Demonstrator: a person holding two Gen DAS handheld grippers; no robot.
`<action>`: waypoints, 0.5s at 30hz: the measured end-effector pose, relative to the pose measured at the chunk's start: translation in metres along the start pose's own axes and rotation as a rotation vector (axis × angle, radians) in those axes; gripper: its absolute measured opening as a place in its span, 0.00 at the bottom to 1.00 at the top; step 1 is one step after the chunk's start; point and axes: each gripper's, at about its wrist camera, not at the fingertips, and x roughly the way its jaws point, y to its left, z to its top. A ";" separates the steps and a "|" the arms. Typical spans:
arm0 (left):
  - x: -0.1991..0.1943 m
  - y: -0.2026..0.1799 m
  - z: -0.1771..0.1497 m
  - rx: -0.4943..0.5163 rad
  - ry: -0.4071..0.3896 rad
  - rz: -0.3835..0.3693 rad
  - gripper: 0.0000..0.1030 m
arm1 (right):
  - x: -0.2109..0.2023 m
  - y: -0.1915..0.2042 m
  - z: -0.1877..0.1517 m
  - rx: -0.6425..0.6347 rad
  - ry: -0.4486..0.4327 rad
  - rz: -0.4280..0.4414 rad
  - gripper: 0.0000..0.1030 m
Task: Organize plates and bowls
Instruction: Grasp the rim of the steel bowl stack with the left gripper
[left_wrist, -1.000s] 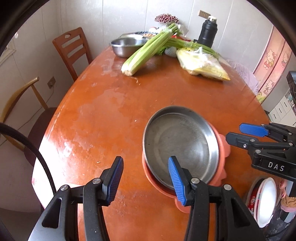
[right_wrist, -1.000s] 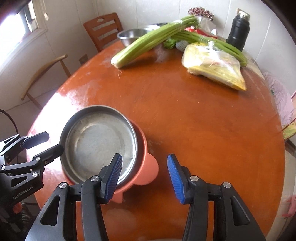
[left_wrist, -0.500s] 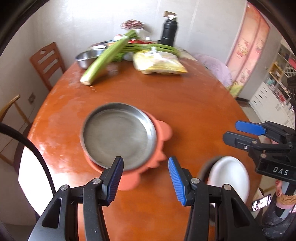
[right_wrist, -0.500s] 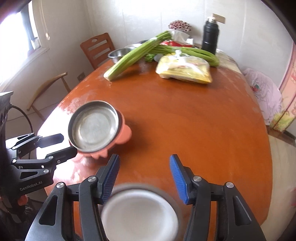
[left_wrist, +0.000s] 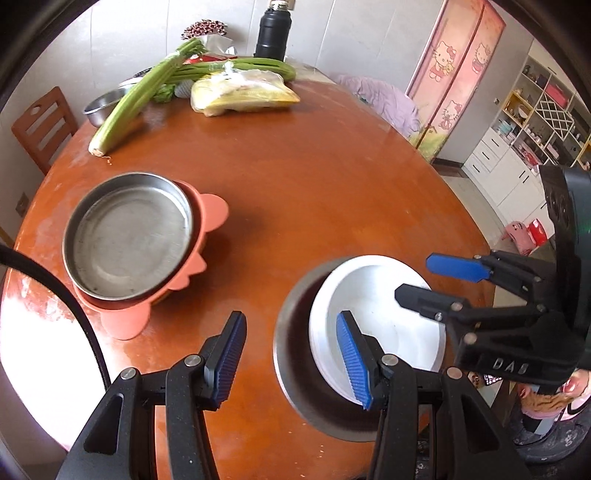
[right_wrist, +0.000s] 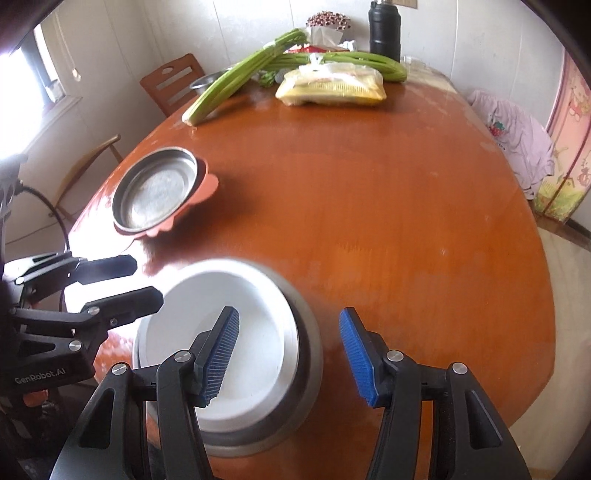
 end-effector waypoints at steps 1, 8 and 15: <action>0.001 -0.002 -0.001 0.005 0.002 -0.001 0.49 | 0.001 -0.001 -0.002 0.005 0.003 0.005 0.57; 0.022 -0.012 -0.008 0.018 0.060 0.001 0.49 | 0.012 -0.004 -0.016 0.013 0.038 0.015 0.57; 0.037 -0.012 -0.012 0.014 0.095 -0.001 0.49 | 0.027 -0.006 -0.027 0.041 0.086 0.051 0.57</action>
